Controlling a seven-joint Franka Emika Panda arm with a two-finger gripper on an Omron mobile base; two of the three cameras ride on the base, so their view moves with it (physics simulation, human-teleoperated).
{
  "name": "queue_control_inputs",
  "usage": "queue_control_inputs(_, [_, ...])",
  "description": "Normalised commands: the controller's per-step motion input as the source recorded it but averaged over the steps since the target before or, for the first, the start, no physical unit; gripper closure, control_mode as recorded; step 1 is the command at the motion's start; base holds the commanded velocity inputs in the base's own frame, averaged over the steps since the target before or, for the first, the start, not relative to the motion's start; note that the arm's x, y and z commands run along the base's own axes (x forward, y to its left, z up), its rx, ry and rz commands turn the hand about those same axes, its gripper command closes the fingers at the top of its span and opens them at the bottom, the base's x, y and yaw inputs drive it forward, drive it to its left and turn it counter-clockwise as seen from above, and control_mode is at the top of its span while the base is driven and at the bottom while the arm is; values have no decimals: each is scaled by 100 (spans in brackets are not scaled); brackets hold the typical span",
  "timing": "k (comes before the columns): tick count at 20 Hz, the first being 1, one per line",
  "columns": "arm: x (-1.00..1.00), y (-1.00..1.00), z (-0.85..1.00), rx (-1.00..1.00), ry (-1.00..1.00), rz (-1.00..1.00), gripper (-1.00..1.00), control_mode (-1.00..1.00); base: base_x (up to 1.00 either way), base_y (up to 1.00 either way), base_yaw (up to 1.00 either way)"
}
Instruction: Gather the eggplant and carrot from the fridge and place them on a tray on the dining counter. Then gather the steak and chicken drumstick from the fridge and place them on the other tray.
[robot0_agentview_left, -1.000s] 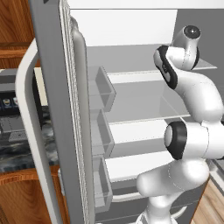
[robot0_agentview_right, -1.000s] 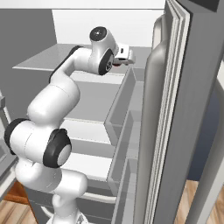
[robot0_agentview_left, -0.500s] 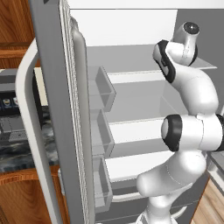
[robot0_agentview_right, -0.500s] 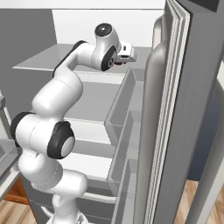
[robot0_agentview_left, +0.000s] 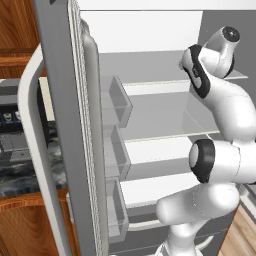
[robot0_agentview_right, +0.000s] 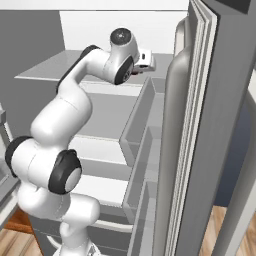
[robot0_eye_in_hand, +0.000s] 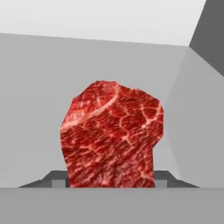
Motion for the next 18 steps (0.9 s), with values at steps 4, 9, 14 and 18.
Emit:
queue_control_inputs(4, [-77,0,3,0,-10,3,100,-100,0,0,0])
queue_control_inputs(9, [-76,9,27,0,-3,0,100,-100,0,0,0])
queue_control_inputs(14, [-72,21,29,-2,0,0,100,-100,0,0,0])
queue_control_inputs(18, [-76,22,16,-2,0,0,100,-100,0,0,0])
